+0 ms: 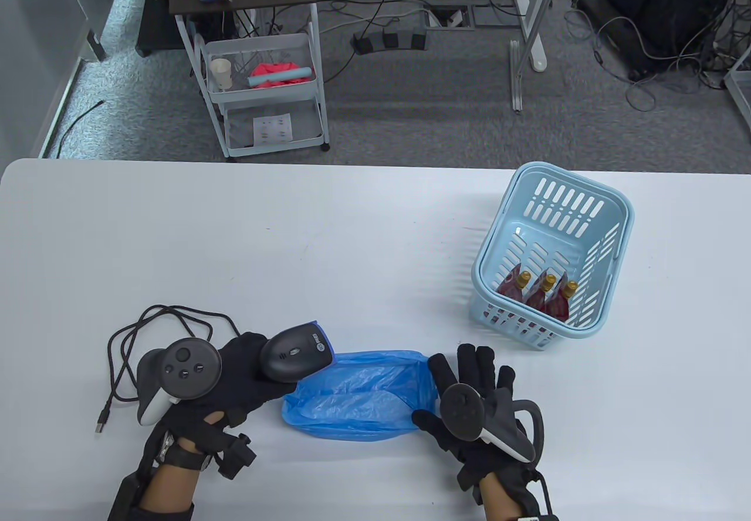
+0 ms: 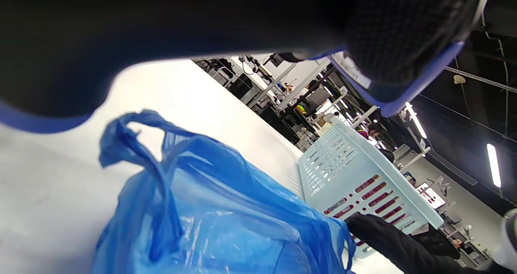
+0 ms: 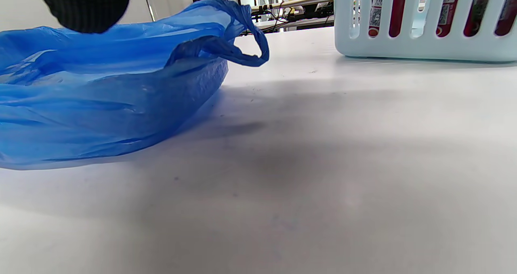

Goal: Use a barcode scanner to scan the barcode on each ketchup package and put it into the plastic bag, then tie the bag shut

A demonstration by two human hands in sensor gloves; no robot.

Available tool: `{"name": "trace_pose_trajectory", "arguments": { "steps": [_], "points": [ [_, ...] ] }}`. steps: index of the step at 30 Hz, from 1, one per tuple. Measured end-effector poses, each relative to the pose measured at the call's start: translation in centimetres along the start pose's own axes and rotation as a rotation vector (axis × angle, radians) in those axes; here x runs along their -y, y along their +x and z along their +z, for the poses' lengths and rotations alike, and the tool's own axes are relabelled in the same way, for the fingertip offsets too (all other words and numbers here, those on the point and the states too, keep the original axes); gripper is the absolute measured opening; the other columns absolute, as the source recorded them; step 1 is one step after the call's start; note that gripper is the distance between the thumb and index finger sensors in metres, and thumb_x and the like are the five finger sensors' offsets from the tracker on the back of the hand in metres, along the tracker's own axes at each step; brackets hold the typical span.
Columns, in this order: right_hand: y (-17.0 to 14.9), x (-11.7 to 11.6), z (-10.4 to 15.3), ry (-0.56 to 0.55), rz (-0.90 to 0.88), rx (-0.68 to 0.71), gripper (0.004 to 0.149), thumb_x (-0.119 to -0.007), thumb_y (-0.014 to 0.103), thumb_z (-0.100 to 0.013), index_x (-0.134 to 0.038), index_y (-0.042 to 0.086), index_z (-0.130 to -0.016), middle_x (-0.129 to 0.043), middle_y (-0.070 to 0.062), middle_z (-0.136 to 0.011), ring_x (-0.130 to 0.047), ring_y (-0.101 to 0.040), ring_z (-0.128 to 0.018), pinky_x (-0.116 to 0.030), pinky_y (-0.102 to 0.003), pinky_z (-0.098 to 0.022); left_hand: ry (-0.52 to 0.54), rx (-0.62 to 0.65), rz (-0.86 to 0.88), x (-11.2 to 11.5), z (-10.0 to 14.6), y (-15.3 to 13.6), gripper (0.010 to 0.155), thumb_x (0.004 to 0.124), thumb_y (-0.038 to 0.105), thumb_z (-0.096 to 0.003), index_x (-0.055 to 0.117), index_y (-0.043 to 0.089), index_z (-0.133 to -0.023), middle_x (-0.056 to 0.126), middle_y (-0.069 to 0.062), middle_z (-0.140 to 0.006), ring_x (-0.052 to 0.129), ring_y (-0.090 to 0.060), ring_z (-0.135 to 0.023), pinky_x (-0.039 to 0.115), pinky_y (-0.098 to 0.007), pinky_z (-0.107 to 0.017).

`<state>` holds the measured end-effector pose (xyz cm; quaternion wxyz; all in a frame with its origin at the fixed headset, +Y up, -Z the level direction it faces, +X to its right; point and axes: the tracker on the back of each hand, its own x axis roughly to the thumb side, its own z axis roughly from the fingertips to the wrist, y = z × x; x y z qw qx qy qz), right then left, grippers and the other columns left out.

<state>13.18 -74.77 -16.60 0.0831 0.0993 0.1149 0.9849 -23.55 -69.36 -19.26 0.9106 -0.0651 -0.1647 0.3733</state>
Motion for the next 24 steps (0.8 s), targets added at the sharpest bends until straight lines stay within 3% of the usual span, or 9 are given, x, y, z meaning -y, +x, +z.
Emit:
{"name": "trace_pose_trajectory", "arguments": {
  "steps": [13,24],
  "points": [
    [0.2,-0.2,-0.2,0.01,0.016,-0.011,0.089,-0.068,0.065,-0.049,-0.03,0.022,-0.117,-0.015,-0.025,-0.119,-0.012,-0.051,-0.106,-0.016,-0.074,-0.072,-0.028,-0.01,0.008,1.7,-0.4,-1.1,0.057,0.088,0.054,-0.0414,0.085,0.024,-0.089,0.076,0.002,-0.091,0.086,-0.033,-0.083,0.072,-0.056,-0.066],
    [0.2,0.1,0.1,-0.019,-0.002,0.004,0.088,-0.068,0.064,-0.049,-0.031,0.022,-0.117,-0.016,-0.026,-0.119,-0.012,-0.052,-0.106,-0.017,-0.074,-0.072,-0.031,-0.014,0.052,1.3,-0.5,-1.6,0.053,0.089,0.051,-0.0418,0.085,0.025,-0.088,0.076,0.002,-0.095,0.086,-0.035,-0.087,0.072,-0.056,-0.067]
  ]
}}
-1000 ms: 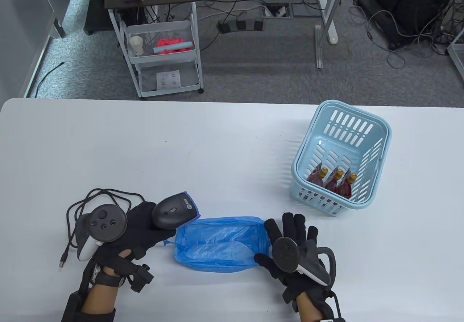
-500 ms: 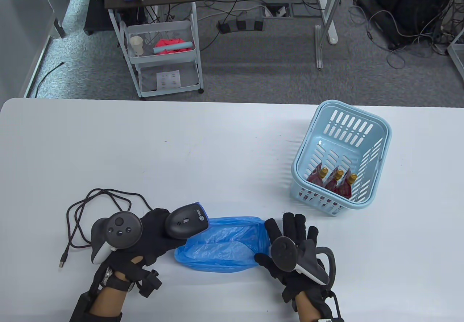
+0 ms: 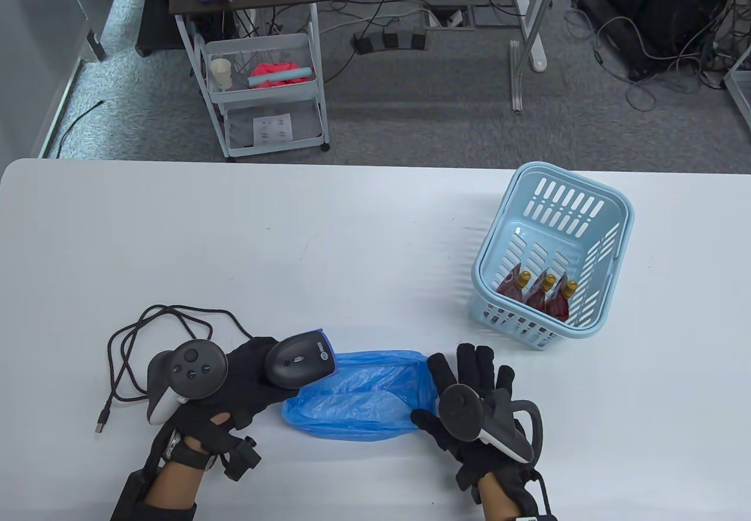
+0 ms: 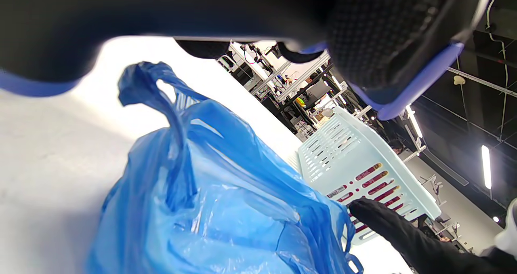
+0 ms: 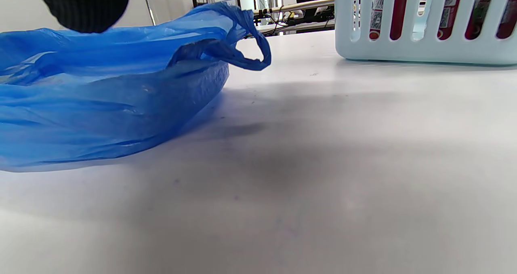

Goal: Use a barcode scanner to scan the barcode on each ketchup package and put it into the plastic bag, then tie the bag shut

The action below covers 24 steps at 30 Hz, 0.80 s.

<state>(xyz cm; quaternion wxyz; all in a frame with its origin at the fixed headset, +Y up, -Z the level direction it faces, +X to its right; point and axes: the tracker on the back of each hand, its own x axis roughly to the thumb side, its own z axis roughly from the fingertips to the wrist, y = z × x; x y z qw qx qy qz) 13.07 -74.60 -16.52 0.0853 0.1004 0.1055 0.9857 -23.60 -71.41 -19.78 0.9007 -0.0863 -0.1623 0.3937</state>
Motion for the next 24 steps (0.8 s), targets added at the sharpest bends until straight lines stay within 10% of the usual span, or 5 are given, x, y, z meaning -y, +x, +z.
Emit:
{"name": "trace_pose_trajectory", "arguments": {
  "steps": [14,24],
  "points": [
    [-0.5,1.9,0.7,-0.085,-0.018,-0.003,0.078,-0.07,0.058,-0.051,-0.046,0.019,-0.113,-0.039,-0.026,-0.117,-0.038,-0.053,-0.105,-0.042,-0.069,-0.073,-0.015,-0.025,0.036,0.0,-0.2,-0.9,0.052,0.089,0.05,-0.0422,0.084,0.027,-0.089,0.089,-0.003,-0.09,0.099,-0.032,-0.074,0.08,-0.051,-0.06],
    [-1.4,7.5,1.0,-0.15,-0.175,-0.033,0.068,-0.071,0.05,-0.053,-0.057,0.015,-0.109,-0.056,-0.026,-0.111,-0.055,-0.053,-0.098,-0.054,-0.065,-0.068,-0.021,-0.029,0.055,0.0,-0.2,-0.9,0.053,0.09,0.049,-0.0421,0.083,0.025,-0.089,0.09,-0.001,-0.086,0.1,-0.029,-0.069,0.079,-0.051,-0.06]
  ]
}}
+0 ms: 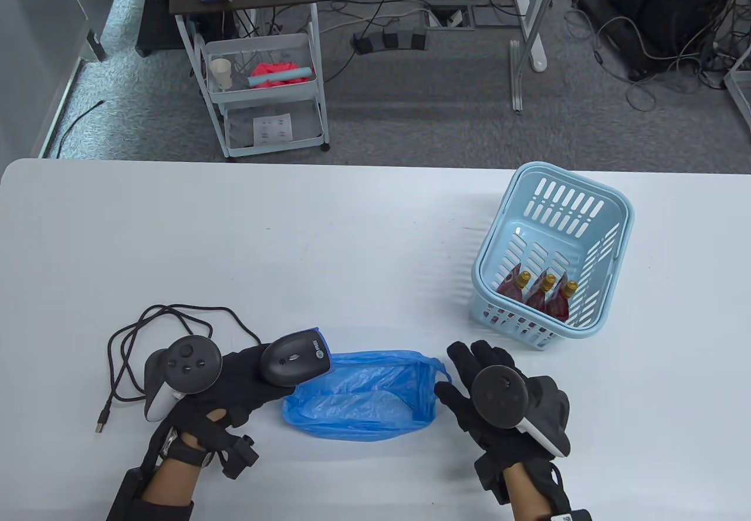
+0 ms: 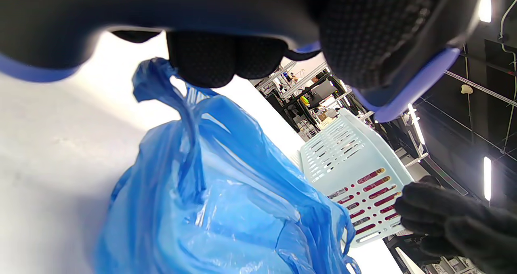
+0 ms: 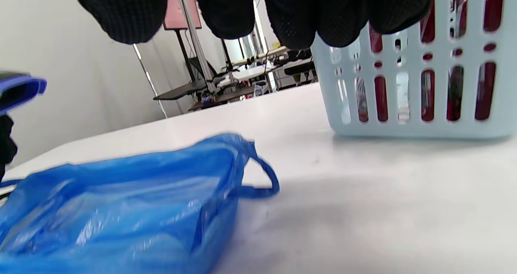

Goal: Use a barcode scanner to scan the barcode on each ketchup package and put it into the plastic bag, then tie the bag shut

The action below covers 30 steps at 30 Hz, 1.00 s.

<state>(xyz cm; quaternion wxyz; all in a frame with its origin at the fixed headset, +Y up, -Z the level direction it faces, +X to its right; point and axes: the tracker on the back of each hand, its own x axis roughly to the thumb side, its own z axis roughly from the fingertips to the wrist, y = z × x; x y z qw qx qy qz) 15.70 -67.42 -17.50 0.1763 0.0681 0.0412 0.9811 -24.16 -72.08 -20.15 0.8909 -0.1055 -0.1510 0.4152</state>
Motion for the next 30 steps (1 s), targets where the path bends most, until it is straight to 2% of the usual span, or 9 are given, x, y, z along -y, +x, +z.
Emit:
{"name": "trace_pose_trajectory", "arguments": {
  "steps": [5,13,22,30],
  "points": [
    [0.8,3.5,-0.9,-0.098,0.022,-0.028,0.062,-0.072,0.045,-0.054,-0.061,0.015,-0.107,-0.064,-0.025,-0.107,-0.063,-0.052,-0.093,-0.059,-0.062,-0.066,-0.004,-0.008,0.014,-0.1,0.0,-0.3,0.053,0.09,0.049,-0.042,0.084,0.025,-0.089,0.09,-0.001,-0.086,0.1,-0.029,-0.069,0.079,-0.052,-0.06],
    [0.7,6.5,-3.5,-0.102,0.032,-0.117,0.06,-0.072,0.042,-0.055,-0.061,0.015,-0.107,-0.065,-0.025,-0.106,-0.067,-0.051,-0.089,-0.061,-0.061,-0.064,-0.013,-0.018,0.019,-0.1,0.0,-0.5,0.053,0.09,0.049,-0.0424,0.083,0.025,-0.09,0.089,-0.001,-0.087,0.099,-0.029,-0.07,0.078,-0.052,-0.061],
    [-0.4,7.6,-7.1,-0.106,0.066,-0.226,0.053,-0.069,0.029,-0.057,-0.059,0.016,-0.107,-0.059,-0.025,-0.109,-0.065,-0.05,-0.09,-0.06,-0.061,-0.065,-0.011,-0.013,0.029,-0.3,0.1,-0.6,0.053,0.089,0.049,-0.0425,0.083,0.026,-0.09,0.089,-0.001,-0.087,0.098,-0.029,-0.071,0.077,-0.052,-0.062],
    [-1.9,6.8,-9.9,-0.051,0.106,-0.375,0.054,-0.069,0.027,-0.057,-0.058,0.016,-0.108,-0.056,-0.026,-0.111,-0.066,-0.049,-0.09,-0.061,-0.06,-0.065,-0.002,-0.007,0.037,-0.7,0.2,-0.5,0.053,0.089,0.049,-0.0427,0.083,0.026,-0.09,0.089,-0.001,-0.088,0.098,-0.03,-0.071,0.077,-0.053,-0.062]
  ]
}}
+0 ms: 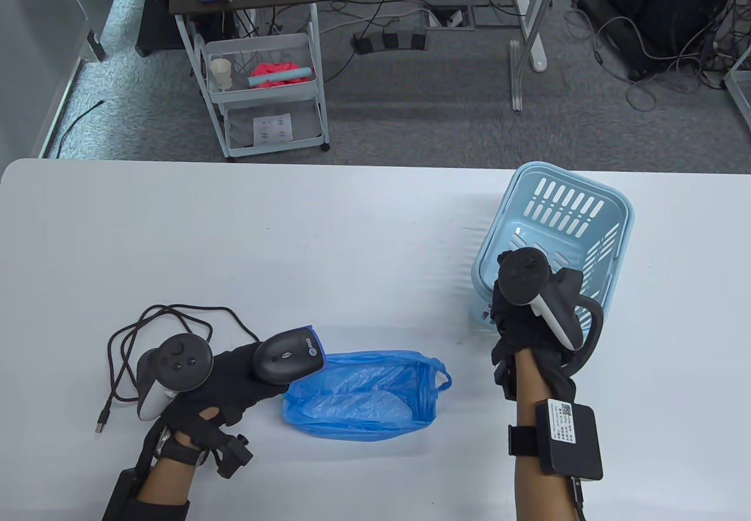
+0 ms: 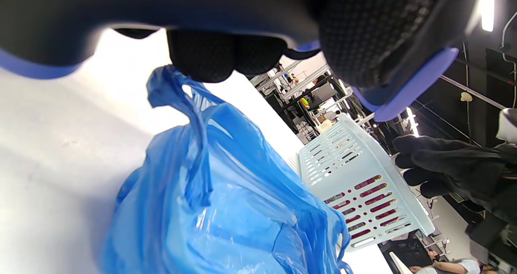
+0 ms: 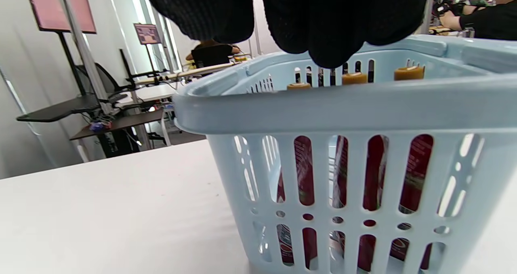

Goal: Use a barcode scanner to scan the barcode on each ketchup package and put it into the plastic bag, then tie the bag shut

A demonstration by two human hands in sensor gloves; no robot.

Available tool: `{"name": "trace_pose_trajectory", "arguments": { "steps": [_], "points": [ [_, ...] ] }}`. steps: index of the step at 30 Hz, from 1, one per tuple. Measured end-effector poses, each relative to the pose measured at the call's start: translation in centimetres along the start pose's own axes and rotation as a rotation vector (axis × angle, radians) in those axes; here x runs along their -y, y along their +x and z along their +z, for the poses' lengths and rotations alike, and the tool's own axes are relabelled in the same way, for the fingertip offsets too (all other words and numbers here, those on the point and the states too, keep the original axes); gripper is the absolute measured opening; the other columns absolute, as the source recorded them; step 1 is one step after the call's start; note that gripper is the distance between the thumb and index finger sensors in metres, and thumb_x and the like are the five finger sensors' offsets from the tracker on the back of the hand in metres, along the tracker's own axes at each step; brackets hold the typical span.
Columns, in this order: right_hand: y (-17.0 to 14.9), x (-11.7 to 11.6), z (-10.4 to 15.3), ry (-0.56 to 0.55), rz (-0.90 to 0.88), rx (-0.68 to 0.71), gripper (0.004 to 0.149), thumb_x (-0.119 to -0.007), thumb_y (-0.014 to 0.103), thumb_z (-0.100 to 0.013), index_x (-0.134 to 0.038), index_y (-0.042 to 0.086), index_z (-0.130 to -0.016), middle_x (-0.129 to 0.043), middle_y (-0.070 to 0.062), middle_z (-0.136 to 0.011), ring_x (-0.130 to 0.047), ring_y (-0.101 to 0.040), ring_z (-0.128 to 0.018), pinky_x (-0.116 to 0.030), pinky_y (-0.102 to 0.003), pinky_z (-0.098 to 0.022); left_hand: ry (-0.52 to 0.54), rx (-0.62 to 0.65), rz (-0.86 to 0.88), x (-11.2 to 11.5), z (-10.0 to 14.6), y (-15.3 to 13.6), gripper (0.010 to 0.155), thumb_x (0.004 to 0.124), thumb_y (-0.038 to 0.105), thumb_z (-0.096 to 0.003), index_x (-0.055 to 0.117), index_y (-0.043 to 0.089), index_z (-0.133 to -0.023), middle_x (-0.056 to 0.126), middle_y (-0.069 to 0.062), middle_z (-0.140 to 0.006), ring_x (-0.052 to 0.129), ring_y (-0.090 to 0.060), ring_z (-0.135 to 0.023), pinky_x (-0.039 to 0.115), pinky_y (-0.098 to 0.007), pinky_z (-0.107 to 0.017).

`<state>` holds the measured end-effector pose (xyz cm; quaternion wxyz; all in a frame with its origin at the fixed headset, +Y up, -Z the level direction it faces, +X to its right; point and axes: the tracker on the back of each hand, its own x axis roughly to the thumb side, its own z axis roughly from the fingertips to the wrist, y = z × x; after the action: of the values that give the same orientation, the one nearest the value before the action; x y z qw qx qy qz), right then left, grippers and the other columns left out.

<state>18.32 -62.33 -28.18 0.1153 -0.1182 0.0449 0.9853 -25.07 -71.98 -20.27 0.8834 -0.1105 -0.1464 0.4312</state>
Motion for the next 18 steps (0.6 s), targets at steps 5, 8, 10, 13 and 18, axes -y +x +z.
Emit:
{"name": "trace_pose_trajectory", "arguments": {
  "steps": [5,8,10,13,18],
  "points": [
    [-0.8,-1.1,-1.2,0.077,0.01,-0.072,0.057,-0.069,0.029,-0.057,-0.054,0.016,-0.11,-0.049,-0.027,-0.113,-0.064,-0.05,-0.091,-0.06,-0.061,-0.066,0.005,0.004,0.007,0.0,0.0,0.0,0.053,0.089,0.049,-0.0427,0.083,0.025,-0.09,0.089,-0.001,-0.088,0.098,-0.03,-0.071,0.077,-0.053,-0.062],
    [-1.1,-1.6,-1.5,0.101,-0.01,-0.076,0.056,-0.067,0.029,-0.057,-0.053,0.015,-0.11,-0.049,-0.026,-0.113,-0.065,-0.049,-0.091,-0.06,-0.061,-0.066,0.004,0.01,0.009,0.0,0.0,0.1,0.053,0.089,0.049,-0.0426,0.083,0.026,-0.09,0.088,-0.001,-0.088,0.098,-0.03,-0.071,0.077,-0.053,-0.062],
    [-1.2,-1.8,-1.7,0.092,-0.042,-0.074,0.056,-0.067,0.029,-0.057,-0.054,0.014,-0.11,-0.051,-0.026,-0.113,-0.065,-0.049,-0.09,-0.06,-0.061,-0.065,0.002,0.014,0.006,0.0,0.0,0.1,0.053,0.089,0.049,-0.0426,0.083,0.026,-0.09,0.089,-0.001,-0.088,0.098,-0.03,-0.071,0.077,-0.053,-0.062],
    [-1.4,-1.9,-1.9,0.102,-0.047,-0.089,0.056,-0.066,0.029,-0.058,-0.054,0.014,-0.11,-0.051,-0.025,-0.113,-0.066,-0.049,-0.09,-0.06,-0.061,-0.065,-0.003,0.015,0.005,0.1,0.0,0.1,0.053,0.089,0.049,-0.0428,0.083,0.026,-0.09,0.088,-0.001,-0.088,0.098,-0.03,-0.071,0.077,-0.053,-0.062],
    [-1.7,-2.0,-2.3,0.115,-0.091,-0.112,0.055,-0.066,0.029,-0.058,-0.055,0.015,-0.109,-0.054,-0.025,-0.111,-0.067,-0.049,-0.089,-0.061,-0.06,-0.065,-0.005,0.014,0.005,0.1,0.0,0.1,0.053,0.089,0.049,-0.0429,0.083,0.026,-0.09,0.088,-0.001,-0.088,0.098,-0.03,-0.071,0.077,-0.053,-0.062]
  ]
}}
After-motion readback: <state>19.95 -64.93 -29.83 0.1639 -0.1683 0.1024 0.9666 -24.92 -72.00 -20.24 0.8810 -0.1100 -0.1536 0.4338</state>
